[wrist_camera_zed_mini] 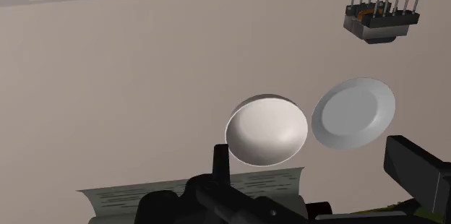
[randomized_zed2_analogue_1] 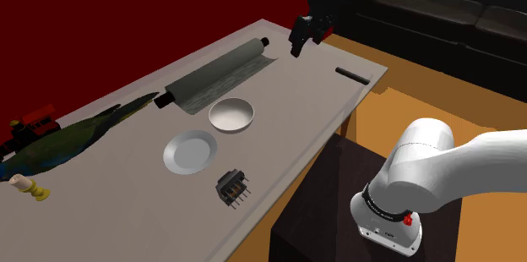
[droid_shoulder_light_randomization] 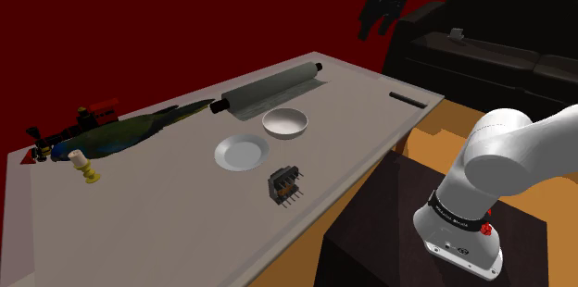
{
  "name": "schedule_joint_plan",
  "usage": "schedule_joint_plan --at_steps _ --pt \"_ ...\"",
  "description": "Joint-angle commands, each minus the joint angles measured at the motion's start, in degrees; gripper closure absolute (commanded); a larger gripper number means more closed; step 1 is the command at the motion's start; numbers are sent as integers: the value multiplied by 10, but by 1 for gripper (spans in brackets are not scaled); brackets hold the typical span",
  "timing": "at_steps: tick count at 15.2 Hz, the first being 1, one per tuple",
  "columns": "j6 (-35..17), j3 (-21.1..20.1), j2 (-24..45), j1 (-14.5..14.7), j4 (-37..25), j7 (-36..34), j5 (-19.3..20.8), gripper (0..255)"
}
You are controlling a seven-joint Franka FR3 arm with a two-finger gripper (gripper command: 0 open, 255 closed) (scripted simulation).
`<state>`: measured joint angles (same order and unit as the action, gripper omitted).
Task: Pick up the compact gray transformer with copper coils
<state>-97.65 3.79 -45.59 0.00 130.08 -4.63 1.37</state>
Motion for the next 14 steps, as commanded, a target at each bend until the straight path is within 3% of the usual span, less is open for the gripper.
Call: schedule_joint_plan --at_steps 1,14 --pt "0 0 0 0 0 0 0 0" --pt "-145 -62 113 71 100 12 -36 0"
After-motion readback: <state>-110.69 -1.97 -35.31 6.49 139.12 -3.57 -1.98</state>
